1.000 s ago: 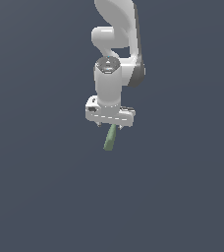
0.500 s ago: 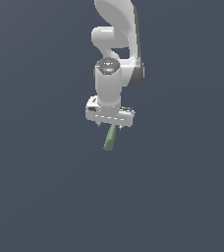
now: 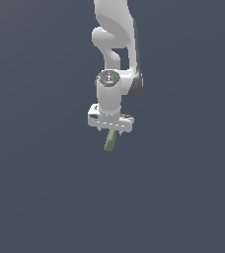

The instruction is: Pick up the object and move it to a goal position.

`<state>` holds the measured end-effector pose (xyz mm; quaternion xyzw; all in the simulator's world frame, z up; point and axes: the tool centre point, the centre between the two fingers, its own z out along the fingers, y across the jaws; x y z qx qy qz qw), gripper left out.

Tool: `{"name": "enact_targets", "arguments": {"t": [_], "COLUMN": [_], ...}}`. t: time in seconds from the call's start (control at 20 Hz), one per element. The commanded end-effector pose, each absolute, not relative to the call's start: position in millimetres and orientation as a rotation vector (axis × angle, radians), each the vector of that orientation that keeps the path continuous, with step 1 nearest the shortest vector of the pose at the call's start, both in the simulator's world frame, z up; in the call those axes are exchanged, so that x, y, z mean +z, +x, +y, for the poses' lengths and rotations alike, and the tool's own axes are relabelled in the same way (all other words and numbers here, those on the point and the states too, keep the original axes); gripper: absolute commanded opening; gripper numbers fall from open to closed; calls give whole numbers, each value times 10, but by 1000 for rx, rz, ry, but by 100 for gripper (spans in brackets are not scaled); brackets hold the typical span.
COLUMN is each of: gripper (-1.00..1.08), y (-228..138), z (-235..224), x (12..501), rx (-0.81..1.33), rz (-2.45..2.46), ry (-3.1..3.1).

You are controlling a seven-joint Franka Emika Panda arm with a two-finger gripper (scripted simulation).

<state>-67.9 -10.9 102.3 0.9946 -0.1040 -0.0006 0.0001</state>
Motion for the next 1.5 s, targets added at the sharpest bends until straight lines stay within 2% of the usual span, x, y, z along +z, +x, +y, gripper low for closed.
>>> {"name": "enact_targets", "arguments": {"t": [0.0,0.1,0.15,0.9,1.45], "gripper": [100,100,-100,-100,-100], "y": [-674,-672,-672,-676,-724], "z": [-111,-111,-111,-132,-337], "x": [968,957,957,1027,1668], "rx": [0,0,0,0,0], "rz": [-328,-328,-328,-328,-328], "ry": [3124,3124,3124,3124,3125]}}
